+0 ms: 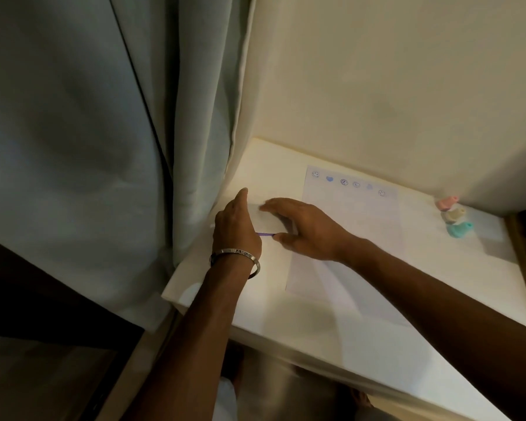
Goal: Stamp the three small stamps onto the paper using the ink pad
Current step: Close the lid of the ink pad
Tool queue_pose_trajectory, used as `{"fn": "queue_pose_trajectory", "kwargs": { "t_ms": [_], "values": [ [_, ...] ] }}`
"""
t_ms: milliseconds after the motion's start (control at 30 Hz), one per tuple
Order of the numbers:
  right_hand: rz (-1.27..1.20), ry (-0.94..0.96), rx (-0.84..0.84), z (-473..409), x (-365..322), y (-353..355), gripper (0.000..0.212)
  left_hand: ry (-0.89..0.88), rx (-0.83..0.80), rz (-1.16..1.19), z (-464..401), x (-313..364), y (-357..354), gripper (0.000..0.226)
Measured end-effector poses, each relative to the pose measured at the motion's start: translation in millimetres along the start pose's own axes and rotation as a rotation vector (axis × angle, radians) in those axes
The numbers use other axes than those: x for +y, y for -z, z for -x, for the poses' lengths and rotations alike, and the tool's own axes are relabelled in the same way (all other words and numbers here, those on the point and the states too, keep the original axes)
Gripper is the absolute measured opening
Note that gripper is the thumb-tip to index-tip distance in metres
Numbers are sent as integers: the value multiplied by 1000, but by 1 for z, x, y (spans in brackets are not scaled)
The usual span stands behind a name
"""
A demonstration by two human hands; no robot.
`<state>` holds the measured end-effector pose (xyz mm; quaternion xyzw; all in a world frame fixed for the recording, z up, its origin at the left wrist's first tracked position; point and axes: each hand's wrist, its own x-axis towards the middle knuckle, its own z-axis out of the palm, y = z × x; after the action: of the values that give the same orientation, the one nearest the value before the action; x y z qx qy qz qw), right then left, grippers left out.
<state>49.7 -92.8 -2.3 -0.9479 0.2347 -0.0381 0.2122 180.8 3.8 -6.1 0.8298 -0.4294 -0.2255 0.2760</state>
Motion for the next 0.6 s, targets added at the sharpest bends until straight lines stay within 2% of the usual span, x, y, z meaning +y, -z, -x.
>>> {"fn": "queue_pose_trajectory", "kwargs": {
  "t_ms": [367,600],
  "values": [
    [80,8,-92,-11,1,3,63,-6,29,-14,0,0,-1,87],
    [112,55,-116,-9,6,-4,52,-28,-35,13,-5,-4,3,72]
  ]
}}
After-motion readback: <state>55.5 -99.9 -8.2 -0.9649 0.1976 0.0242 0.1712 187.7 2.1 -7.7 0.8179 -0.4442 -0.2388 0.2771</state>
